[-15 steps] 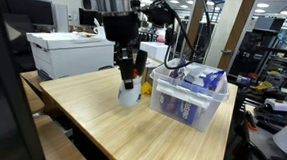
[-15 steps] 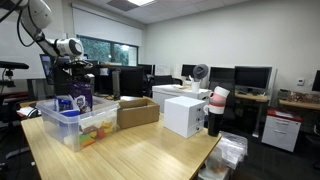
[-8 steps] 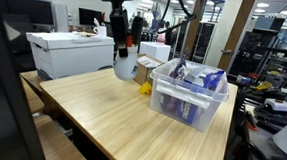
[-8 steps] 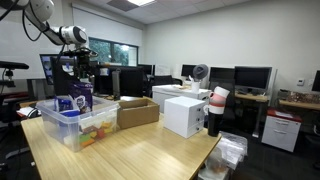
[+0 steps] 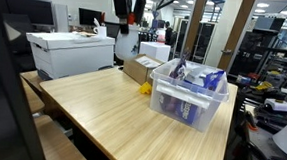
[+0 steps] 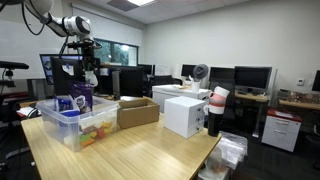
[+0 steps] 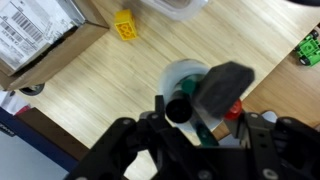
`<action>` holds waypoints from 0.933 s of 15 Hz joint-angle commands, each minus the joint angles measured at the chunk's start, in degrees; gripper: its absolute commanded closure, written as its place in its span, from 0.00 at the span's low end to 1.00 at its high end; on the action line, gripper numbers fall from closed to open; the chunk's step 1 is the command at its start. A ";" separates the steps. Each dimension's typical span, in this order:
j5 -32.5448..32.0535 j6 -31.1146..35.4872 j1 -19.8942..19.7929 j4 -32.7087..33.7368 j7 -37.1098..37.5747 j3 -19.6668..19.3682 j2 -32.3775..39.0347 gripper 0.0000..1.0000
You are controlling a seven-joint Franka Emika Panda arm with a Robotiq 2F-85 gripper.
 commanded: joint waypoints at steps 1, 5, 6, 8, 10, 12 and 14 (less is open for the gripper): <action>1.53 -1.72 -1.73 -2.17 1.95 -0.56 -4.57 0.66; 2.73 -3.05 -3.58 -3.31 2.86 -1.16 -7.41 0.66; 3.19 -3.65 -4.05 -3.70 3.17 -1.30 -8.20 0.66; 4.44 -4.52 -4.96 -4.70 4.18 -1.67 -9.71 0.66; 6.40 -4.68 -6.55 -7.73 4.73 -2.17 -12.85 0.66; 8.21 -4.18 -7.91 -10.40 3.83 -2.53 -15.37 0.66; 10.16 -3.64 -9.57 -13.62 3.60 -3.17 -18.57 0.66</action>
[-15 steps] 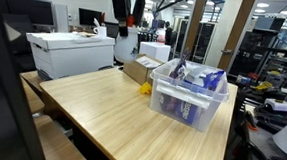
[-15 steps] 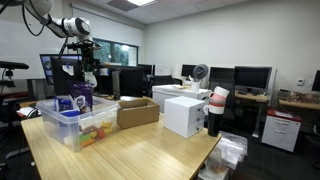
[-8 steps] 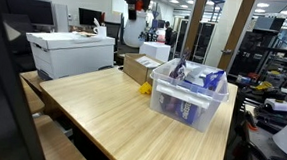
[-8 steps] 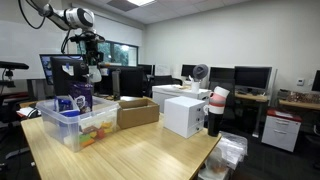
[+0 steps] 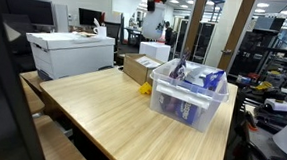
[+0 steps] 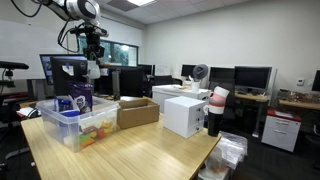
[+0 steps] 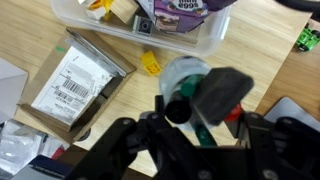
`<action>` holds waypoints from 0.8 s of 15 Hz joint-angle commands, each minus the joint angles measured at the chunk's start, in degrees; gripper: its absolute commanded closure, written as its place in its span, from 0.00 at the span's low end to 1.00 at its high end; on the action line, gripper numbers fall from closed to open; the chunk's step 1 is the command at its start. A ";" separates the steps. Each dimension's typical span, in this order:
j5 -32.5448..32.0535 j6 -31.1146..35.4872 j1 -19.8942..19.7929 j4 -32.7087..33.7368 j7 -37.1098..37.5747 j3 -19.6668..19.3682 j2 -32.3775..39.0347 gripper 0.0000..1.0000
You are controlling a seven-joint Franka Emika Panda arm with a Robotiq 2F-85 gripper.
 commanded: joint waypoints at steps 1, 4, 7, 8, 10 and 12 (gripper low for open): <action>3.43 0.85 -2.70 -7.30 -0.03 -0.63 -7.41 0.66; 4.06 0.79 -3.88 -10.07 0.44 -1.35 -10.54 0.66; 4.06 0.95 -4.94 -13.30 0.94 -1.94 -13.81 0.66; 4.02 0.96 -5.22 -14.12 1.30 -2.06 -14.72 0.66; 4.09 1.22 -5.65 -16.38 1.63 -2.29 -17.06 0.66; 3.95 1.97 -5.85 -18.90 2.14 -2.31 -19.47 0.66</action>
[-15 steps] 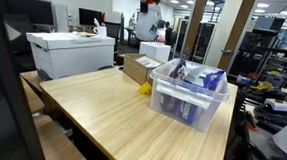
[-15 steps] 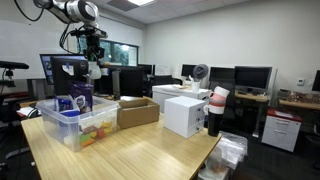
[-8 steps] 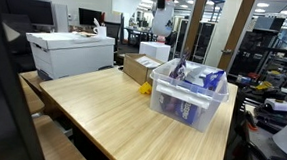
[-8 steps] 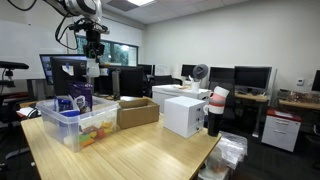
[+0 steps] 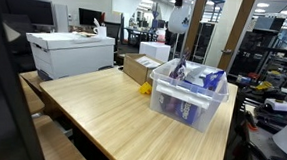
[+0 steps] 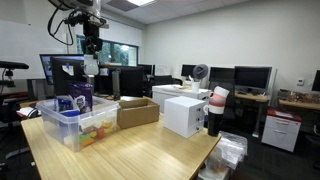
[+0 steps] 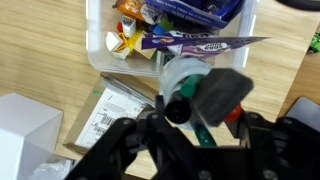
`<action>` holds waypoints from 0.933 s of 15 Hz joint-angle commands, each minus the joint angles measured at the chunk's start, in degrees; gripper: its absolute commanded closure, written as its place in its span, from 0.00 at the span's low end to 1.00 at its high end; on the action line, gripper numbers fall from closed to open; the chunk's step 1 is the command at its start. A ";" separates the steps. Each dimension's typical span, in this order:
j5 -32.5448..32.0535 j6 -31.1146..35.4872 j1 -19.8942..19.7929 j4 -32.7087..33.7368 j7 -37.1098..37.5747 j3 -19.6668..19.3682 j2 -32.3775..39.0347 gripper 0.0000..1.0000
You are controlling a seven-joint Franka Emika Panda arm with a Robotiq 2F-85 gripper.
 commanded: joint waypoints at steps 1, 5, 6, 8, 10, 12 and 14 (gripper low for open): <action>1.29 2.00 -1.06 -6.60 1.85 0.28 -6.62 0.66; 1.28 3.00 -1.79 -12.45 3.97 0.10 -11.99 0.66; 1.43 3.23 -2.08 -14.17 4.52 -0.07 -13.63 0.66; 1.29 3.84 -2.64 -16.73 5.45 -0.35 -16.04 0.66; 1.04 4.77 -3.49 -19.42 6.36 -0.67 -18.60 0.66; 1.06 5.69 -4.15 -21.51 6.98 -0.96 -20.37 0.66; 0.99 6.90 -5.00 -23.95 7.62 -1.28 -22.30 0.66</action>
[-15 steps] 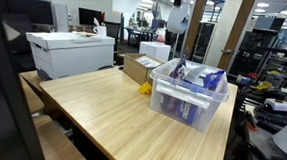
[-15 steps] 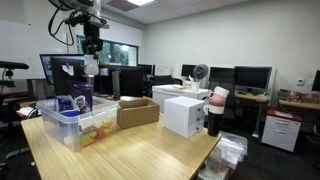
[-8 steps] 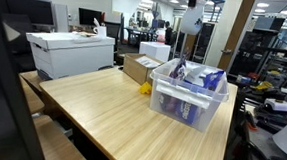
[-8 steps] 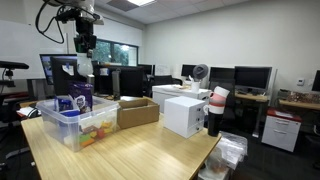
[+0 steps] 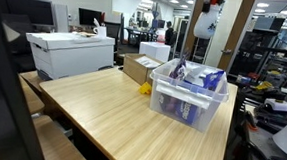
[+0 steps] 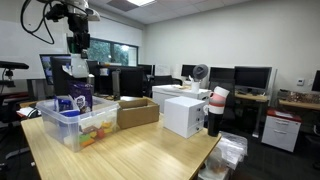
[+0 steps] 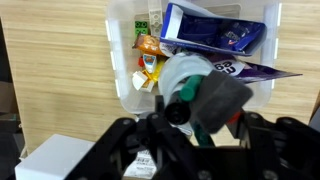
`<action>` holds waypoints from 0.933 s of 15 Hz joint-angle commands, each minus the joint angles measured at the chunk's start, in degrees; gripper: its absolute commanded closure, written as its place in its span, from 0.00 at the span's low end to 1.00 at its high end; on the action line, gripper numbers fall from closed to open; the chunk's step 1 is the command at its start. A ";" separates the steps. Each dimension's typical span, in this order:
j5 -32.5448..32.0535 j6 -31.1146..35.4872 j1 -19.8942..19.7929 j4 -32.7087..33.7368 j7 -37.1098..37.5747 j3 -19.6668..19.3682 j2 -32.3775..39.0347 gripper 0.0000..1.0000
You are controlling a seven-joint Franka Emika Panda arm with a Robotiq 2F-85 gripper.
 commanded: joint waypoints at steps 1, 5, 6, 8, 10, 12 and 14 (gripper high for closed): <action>0.97 3.42 -2.18 -6.39 2.04 -0.28 -5.76 0.66; 1.08 5.86 -4.09 -11.33 3.12 -1.01 -8.88 0.66; 1.30 6.93 -4.77 -13.23 3.26 -1.52 -10.01 0.66; 1.39 7.81 -5.45 -14.91 3.72 -1.80 -11.01 0.66; 1.36 8.97 -6.22 -17.22 4.02 -2.23 -12.03 0.66; 1.62 9.90 -6.59 -18.64 4.00 -2.67 -12.46 0.66; 1.70 10.71 -7.09 -20.26 3.88 -3.12 -12.70 0.66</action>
